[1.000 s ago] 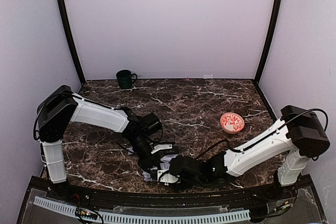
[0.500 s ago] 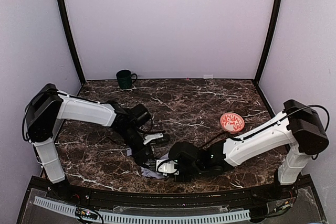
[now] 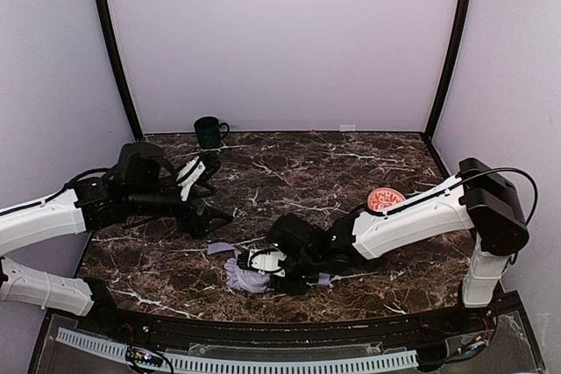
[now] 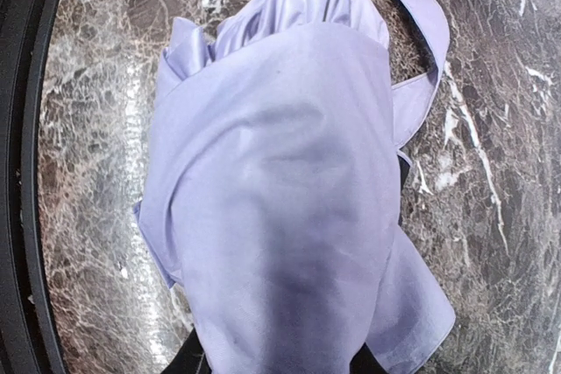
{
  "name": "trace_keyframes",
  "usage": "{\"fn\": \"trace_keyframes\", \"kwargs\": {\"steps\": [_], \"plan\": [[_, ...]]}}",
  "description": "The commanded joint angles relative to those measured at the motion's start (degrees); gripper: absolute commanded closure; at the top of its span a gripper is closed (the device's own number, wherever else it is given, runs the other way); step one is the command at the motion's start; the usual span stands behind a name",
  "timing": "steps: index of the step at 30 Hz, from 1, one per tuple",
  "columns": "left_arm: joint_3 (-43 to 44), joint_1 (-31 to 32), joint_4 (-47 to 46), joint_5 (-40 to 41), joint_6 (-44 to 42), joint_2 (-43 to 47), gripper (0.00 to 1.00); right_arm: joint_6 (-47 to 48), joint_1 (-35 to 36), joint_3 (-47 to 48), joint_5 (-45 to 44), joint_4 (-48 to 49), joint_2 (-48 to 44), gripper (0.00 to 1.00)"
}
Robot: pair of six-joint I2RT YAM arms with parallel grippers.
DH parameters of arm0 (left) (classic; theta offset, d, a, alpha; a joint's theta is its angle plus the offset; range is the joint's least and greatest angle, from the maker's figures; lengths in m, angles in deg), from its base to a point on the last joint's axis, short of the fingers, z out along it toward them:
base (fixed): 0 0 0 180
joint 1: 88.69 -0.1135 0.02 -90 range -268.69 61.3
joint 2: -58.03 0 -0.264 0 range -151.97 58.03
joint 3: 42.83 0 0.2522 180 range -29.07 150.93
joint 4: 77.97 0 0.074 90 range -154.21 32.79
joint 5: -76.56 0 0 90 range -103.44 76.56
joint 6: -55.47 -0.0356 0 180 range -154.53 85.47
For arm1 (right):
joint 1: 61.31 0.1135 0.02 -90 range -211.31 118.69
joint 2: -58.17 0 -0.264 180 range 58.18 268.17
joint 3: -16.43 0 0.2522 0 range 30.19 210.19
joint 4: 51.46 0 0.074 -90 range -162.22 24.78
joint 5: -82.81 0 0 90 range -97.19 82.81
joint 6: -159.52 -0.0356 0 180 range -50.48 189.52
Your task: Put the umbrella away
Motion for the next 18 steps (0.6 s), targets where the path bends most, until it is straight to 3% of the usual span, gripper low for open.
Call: {"fn": "trace_keyframes", "kwargs": {"steps": [1, 7, 15, 18], "plan": [[-4.65, 0.56, -5.22, 0.84, -0.07, 8.09, 0.11, -6.41, -1.69, 1.22, 10.21, -12.32, 6.52, 0.93], [-7.98, 0.62, -5.55, 3.86, -3.2, 13.66, 0.1, -11.63, -4.22, 6.03, 18.41, -14.64, 9.33, 0.93], [-2.88, 0.7, -0.33, 5.04, -7.1, 10.43, 0.1, -13.96, -7.74, 8.58, 23.81, -17.64, 11.23, 0.93], [-3.83, 0.7, 0.72, 1.44, -8.3, 9.96, 0.1, -13.58, -9.05, 10.48, 22.92, -19.31, 11.79, 0.93]]}}
